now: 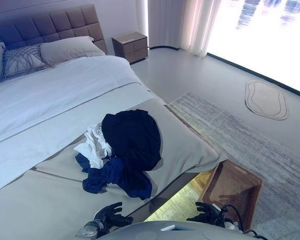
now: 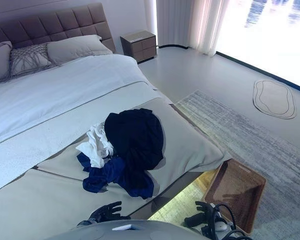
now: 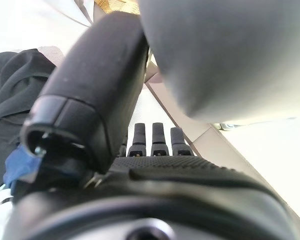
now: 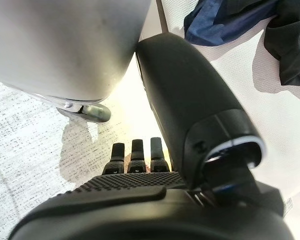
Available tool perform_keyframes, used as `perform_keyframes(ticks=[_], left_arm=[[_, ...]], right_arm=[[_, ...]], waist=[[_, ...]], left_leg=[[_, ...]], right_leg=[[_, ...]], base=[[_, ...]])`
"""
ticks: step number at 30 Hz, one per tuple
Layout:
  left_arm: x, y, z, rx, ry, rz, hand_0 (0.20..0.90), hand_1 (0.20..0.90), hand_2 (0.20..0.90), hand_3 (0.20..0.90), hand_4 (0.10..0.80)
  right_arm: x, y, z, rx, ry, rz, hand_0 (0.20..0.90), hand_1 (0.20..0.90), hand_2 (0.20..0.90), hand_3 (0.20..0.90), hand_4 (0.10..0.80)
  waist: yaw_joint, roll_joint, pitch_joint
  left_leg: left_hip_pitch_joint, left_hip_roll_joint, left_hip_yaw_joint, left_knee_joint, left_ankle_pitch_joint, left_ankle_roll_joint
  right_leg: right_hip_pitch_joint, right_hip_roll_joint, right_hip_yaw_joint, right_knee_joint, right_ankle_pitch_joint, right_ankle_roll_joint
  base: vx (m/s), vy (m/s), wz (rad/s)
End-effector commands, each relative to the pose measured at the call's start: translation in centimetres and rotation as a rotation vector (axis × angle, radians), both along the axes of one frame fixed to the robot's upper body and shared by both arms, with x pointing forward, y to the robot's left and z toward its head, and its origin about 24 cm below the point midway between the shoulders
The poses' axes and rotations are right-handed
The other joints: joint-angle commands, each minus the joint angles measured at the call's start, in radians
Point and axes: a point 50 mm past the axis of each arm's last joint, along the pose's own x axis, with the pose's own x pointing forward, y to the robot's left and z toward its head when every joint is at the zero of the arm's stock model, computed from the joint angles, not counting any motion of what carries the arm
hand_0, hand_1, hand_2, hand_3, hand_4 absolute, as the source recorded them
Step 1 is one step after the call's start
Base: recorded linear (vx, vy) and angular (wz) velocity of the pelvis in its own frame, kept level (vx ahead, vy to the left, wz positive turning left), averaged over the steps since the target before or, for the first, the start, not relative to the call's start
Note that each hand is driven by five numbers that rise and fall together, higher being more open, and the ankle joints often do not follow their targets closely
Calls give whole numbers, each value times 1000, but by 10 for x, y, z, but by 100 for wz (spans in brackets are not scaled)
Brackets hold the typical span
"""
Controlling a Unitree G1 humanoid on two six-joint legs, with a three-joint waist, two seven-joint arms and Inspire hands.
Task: Pick up the clothes from the bed and place them into the basket
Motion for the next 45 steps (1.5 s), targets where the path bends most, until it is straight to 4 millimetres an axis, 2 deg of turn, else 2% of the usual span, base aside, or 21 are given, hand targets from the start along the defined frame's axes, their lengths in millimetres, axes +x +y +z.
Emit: perform_keyframes(ticks=[1, 6, 17, 31, 35, 37, 38, 39, 41, 42, 45], left_arm=[[23, -7, 3, -21, -52, 5, 900, 900, 900, 900, 800], [25, -7, 4, 8, -69, 3, 900, 900, 900, 900, 800], [16, -5, 1, 87, -27, -29, 900, 900, 900, 900, 800], [20, -7, 2, 88, -41, -48, 900, 900, 900, 900, 800], [21, -6, 2, 92, -40, -77, 900, 900, 900, 900, 800], [22, -6, 3, 92, -46, -81, 900, 900, 900, 900, 800], [23, -6, 3, 92, -54, -83, 900, 900, 900, 900, 800], [23, -6, 3, 93, -56, -86, 900, 900, 900, 900, 800], [24, -7, 4, 95, -69, -104, 900, 900, 900, 900, 800], [24, -6, 4, 96, -71, -107, 900, 900, 900, 900, 800], [20, -5, 4, 111, -72, -137, 900, 900, 900, 900, 800]], right_arm=[[19, 19, 1, 35, -41, 56, 900, 900, 900, 900, 800], [14, 15, -1, 18, -12, 12, 900, 900, 900, 900, 800], [13, 17, -1, 12, -26, 0, 900, 900, 900, 900, 800], [11, 19, -2, 14, -6, 7, 900, 900, 900, 900, 800], [9, 5, -1, -143, 20, 9, 900, 900, 900, 900, 800], [23, -14, 8, -282, -38, -4, 900, 900, 900, 900, 800], [42, -23, 17, -341, -115, -12, 900, 900, 900, 900, 800], [48, -25, 20, -350, -134, -13, 900, 900, 900, 900, 800], [87, -31, 41, -439, -312, 3, 900, 900, 900, 900, 800], [96, -31, 47, -463, -359, 13, 900, 900, 900, 900, 800], [143, -37, 83, -554, -588, 27, 900, 900, 900, 900, 800]], waist=[[-7, -47, 8], [-4, -44, 8], [0, -52, 12], [3, -50, 15], [14, -51, 17], [30, -57, 22], [43, -63, 29], [48, -65, 32], [76, -76, 45], [83, -78, 48], [124, -88, 70]], left_leg=[[14, -78, 27, 11, -43, 47], [17, -79, 26, 15, -45, 49], [22, -84, 20, 18, -52, 59], [28, -84, 18, 17, -54, 60], [29, -87, 15, 27, -56, 59], [25, -89, 8, 43, -62, 58], [20, -90, 1, 54, -66, 58], [19, -91, -1, 57, -67, 58], [-1, -95, -18, 69, -69, 61], [-5, -96, -22, 70, -69, 62], [-28, -102, -50, 71, -67, 67]], right_leg=[[30, -13, -25, 26, -6, -7], [32, -17, -30, 32, -9, -5], [36, -17, -26, 43, -17, -8], [41, -18, -33, 45, -21, -8], [47, -23, -43, 46, -21, -7], [51, -27, -52, 47, -18, -4], [53, -27, -55, 47, -16, -4], [53, -27, -55, 48, -15, -5], [44, -29, -60, 49, -11, -7], [42, -30, -62, 48, -10, -7], [27, -35, -78, 48, -3, -2]], base=[[20, 8, -6], [35, 11, -5], [27, -4, 0], [0, 0, 0], [52, 9, 3], [90, -6, 8], [68, -14, 10], [60, -8, 9], [22, -1, 8], [4, 1, 13], [8, 17, 24]])
